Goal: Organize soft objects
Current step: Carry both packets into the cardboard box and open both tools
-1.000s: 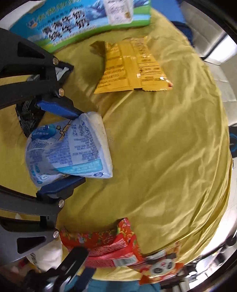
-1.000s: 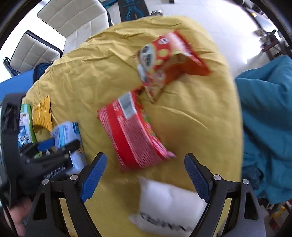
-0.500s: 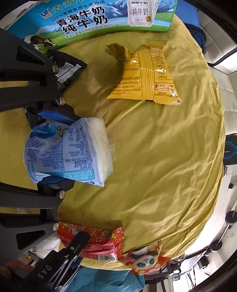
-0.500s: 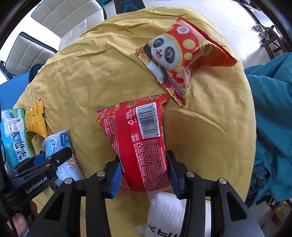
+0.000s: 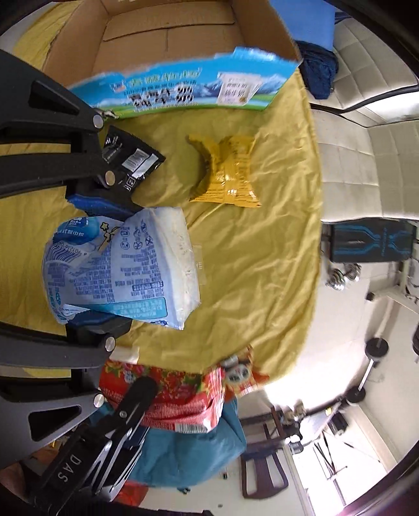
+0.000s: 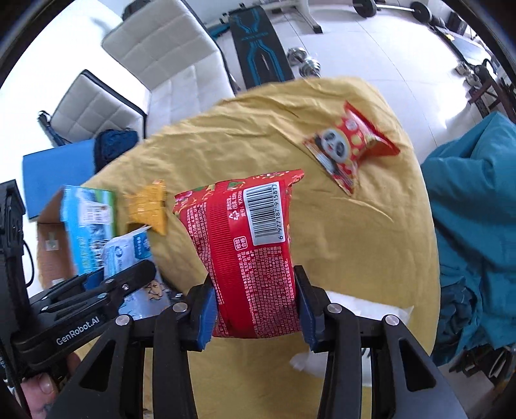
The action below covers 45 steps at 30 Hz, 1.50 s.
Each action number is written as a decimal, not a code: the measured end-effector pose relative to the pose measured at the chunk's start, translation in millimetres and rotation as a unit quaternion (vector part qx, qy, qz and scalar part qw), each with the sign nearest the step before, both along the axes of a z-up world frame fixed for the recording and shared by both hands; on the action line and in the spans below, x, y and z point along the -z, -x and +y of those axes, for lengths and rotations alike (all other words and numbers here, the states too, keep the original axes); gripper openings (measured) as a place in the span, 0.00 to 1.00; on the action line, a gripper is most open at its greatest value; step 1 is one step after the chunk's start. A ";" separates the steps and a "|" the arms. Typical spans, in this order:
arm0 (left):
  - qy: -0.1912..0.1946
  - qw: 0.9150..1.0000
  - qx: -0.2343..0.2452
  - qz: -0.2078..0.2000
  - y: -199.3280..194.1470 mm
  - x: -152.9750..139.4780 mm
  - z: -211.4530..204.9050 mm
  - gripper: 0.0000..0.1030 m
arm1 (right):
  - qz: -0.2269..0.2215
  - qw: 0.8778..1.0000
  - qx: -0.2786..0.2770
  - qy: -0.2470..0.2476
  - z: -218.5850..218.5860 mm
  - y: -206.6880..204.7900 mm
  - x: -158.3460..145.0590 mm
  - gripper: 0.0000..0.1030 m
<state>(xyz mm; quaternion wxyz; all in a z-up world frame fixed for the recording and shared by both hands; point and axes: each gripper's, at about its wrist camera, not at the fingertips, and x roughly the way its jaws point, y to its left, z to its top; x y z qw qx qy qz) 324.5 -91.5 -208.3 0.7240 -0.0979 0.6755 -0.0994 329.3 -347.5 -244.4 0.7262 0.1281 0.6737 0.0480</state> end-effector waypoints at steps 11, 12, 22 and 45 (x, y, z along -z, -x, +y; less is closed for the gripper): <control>0.026 0.998 0.004 -0.051 14.4 -69.6 124.8 0.44 | -0.053 0.998 -0.030 -0.014 137.6 13.3 -83.9 0.44; 0.016 0.998 -0.002 -0.054 13.4 -69.9 144.6 0.44 | -0.054 0.998 -0.032 -0.017 152.9 13.2 -86.3 0.44; 0.003 1.000 0.003 -0.004 -18.7 21.5 253.3 0.44 | -0.039 0.996 -0.085 -0.005 333.6 -20.8 -36.3 0.44; 0.047 0.996 0.004 0.072 -74.7 114.3 295.3 0.51 | 0.031 0.996 -0.068 0.044 412.4 -61.3 103.5 0.45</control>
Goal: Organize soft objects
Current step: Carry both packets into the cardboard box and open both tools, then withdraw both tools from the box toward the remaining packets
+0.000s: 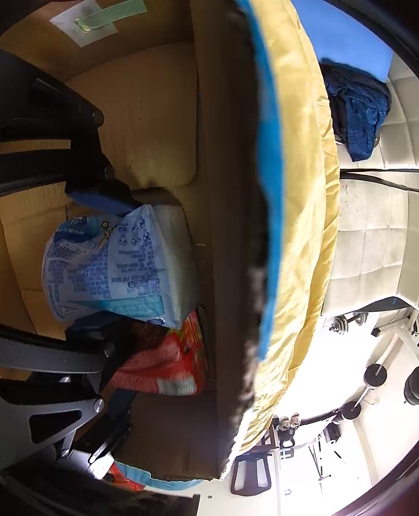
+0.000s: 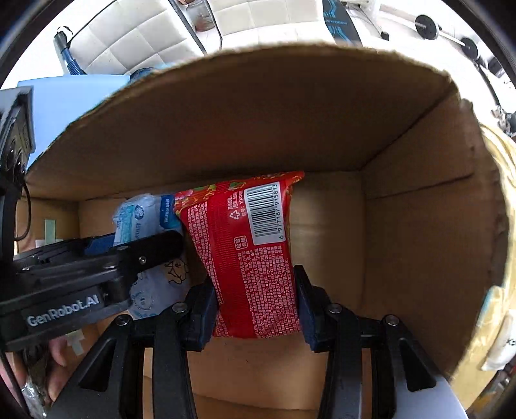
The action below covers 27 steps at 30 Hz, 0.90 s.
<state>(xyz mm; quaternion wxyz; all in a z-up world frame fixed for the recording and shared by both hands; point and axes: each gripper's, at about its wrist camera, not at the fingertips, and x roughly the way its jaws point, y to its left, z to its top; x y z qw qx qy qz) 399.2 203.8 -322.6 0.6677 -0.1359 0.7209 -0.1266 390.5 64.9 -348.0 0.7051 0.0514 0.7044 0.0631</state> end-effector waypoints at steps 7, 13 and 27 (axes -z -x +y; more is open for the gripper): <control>-0.027 1.000 -0.010 -0.002 8.2 -14.3 1.0 0.55 | 0.005 1.000 0.007 -0.004 -2.0 11.2 -3.1 0.61; -0.090 0.994 -0.011 -0.054 29.0 -53.9 5.5 0.70 | 0.004 1.000 -0.009 0.015 3.4 30.9 -23.5 0.66; -0.149 0.974 -0.054 -0.164 119.3 -133.5 20.2 1.00 | -0.075 0.995 -0.039 0.058 9.8 97.6 -117.3 1.00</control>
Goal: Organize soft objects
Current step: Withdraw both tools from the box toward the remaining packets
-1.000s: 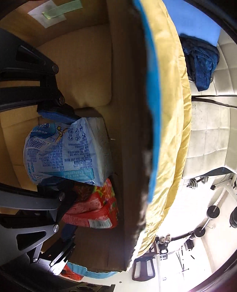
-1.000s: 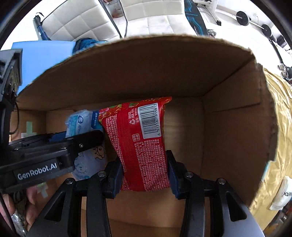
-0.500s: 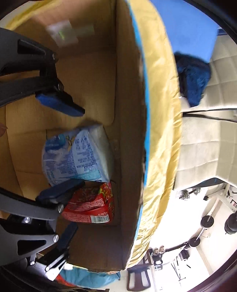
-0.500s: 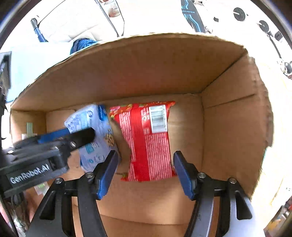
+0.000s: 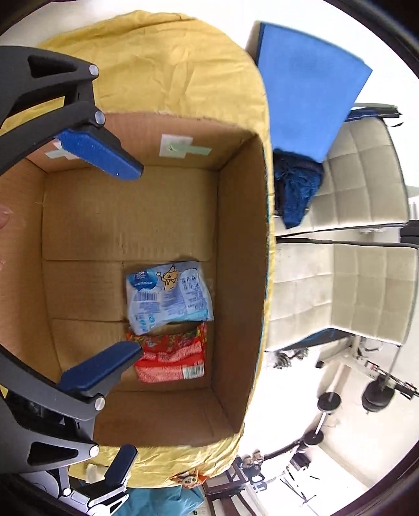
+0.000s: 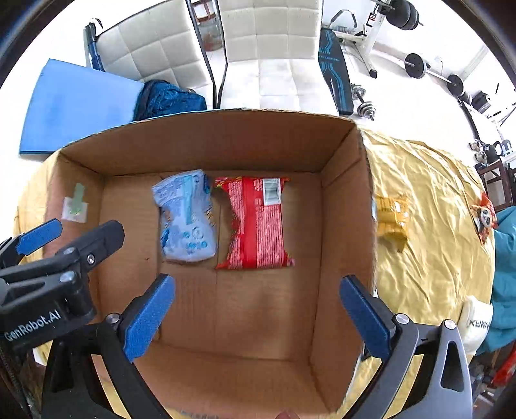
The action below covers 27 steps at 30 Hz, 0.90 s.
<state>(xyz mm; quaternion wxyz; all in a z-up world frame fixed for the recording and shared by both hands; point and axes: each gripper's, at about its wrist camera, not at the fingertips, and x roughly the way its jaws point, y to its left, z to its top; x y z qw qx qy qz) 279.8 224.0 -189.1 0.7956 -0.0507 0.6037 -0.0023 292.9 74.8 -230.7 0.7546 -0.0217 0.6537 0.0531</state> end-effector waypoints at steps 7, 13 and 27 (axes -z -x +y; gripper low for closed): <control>-0.007 0.999 -0.010 -0.036 9.6 -14.4 6.9 1.00 | -0.015 1.000 0.000 -0.008 -8.6 18.5 -27.0 1.00; -0.005 0.998 -0.019 -0.060 35.4 -44.1 6.2 1.00 | -0.033 0.999 0.001 -0.010 -11.1 36.4 -45.2 1.00; 0.004 0.998 -0.001 -0.066 100.9 -92.8 -9.0 1.00 | -0.072 0.997 -0.014 -0.038 -18.3 102.7 -118.0 1.00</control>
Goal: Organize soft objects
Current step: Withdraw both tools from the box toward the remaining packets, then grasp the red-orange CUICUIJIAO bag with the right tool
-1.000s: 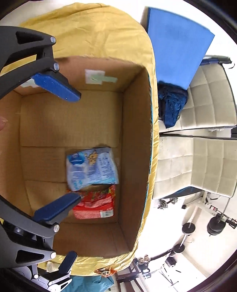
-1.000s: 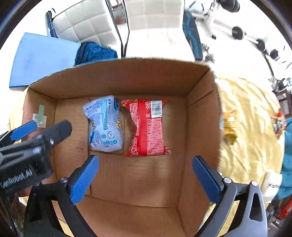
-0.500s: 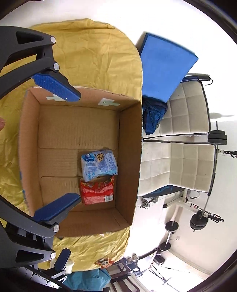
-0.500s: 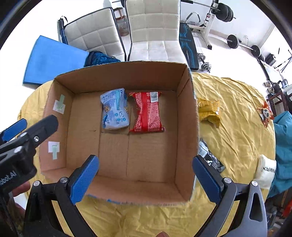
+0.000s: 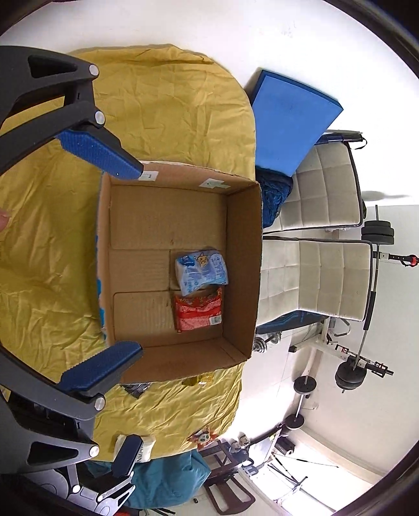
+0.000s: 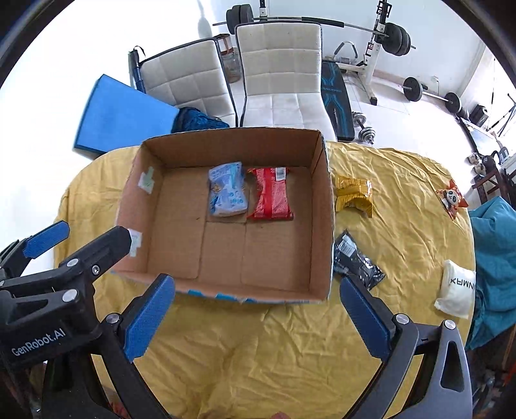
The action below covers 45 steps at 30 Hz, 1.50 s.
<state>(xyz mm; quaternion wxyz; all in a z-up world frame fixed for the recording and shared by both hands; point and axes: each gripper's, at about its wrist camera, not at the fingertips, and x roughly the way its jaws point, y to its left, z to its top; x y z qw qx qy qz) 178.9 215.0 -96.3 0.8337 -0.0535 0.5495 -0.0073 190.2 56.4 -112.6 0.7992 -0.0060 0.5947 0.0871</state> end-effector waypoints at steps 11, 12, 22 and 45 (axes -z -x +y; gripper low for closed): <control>-0.017 0.999 0.005 -0.028 24.2 -37.4 -25.0 1.00 | -0.005 1.000 -0.013 -0.028 -11.9 25.9 -23.7 1.00; -0.015 0.999 0.013 -0.034 23.8 -42.0 -32.5 1.00 | -0.004 0.999 -0.012 -0.034 -16.8 26.7 -26.1 1.00; 0.023 0.996 0.077 -0.033 -26.5 -55.0 -138.9 1.00 | 0.006 0.997 0.070 -0.039 -152.1 9.0 -46.5 1.00; -0.029 0.980 0.019 0.197 -228.6 145.3 -297.4 0.99 | 0.166 0.936 0.287 -0.119 -510.2 -196.4 163.9 1.00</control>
